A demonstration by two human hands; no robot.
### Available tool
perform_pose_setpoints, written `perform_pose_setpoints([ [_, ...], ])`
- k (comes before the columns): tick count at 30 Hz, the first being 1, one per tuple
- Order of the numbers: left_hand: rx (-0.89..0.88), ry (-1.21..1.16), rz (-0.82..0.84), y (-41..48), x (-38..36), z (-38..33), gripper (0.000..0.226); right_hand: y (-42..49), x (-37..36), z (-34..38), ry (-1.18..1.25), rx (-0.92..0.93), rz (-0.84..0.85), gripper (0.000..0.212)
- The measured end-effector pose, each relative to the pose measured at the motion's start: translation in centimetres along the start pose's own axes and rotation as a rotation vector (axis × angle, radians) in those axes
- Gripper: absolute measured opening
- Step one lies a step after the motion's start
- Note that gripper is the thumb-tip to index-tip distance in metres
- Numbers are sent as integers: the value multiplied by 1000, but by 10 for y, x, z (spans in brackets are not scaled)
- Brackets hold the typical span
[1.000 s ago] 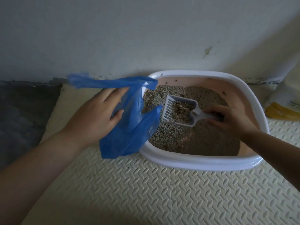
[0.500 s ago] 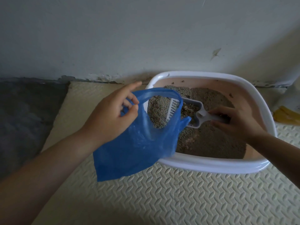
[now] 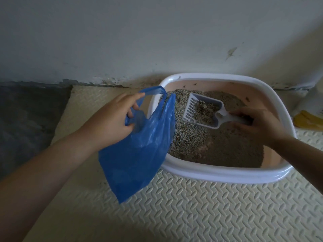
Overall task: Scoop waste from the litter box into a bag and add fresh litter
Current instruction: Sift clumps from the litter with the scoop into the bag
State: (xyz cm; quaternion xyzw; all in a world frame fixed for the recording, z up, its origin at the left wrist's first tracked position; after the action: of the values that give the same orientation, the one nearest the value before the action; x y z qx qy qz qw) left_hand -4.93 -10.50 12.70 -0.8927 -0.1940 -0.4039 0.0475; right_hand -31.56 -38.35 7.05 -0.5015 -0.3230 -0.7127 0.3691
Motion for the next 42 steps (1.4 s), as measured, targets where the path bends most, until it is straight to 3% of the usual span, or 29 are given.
perform_pose_setpoints([
  [4, 35, -36, 65, -5, -17, 1, 93, 8, 15, 6, 11, 32, -71, 32],
  [8, 44, -149, 21, -4, -28, 3, 94, 19, 32, 21, 65, 34, -108, 34],
  [12, 66, -216, -40, -2, -36, 2, 90, 28, 42, 37, 154, 101, -64, 52],
  [17, 86, -231, -85, -1, -35, -2, 87, 29, 39, 61, 130, 228, 5, 33],
  [21, 88, -227, -89, -1, -33, -1, 89, 30, 39, 76, 131, 277, 123, 47],
  [23, 92, -237, -105, -3, -31, 1, 88, 31, 37, 81, 48, 295, 164, 40],
  [29, 103, -287, -179, -16, -20, 12, 86, 38, 31, 98, -140, 307, 206, 27],
  [36, 114, -302, -221, -41, -8, 27, 82, 56, 28, 123, -189, 303, 155, 29],
  [42, 107, -351, -245, -48, 0, 34, 77, 72, 16, 163, -247, 457, 197, 24],
])
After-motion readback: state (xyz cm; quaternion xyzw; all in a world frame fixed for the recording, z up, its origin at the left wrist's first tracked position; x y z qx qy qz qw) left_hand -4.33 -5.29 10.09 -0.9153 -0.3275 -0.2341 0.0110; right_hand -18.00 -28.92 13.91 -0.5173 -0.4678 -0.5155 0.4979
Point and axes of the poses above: each hand's wrist, its own y-axis towards the middle knuckle, its own x-axis out of the back of the hand, z = x × y, the point moved 2 cm from there along y, towards the middle knuckle, and after that the axes turned 13 degrees about -y, right-handed, at the moved point
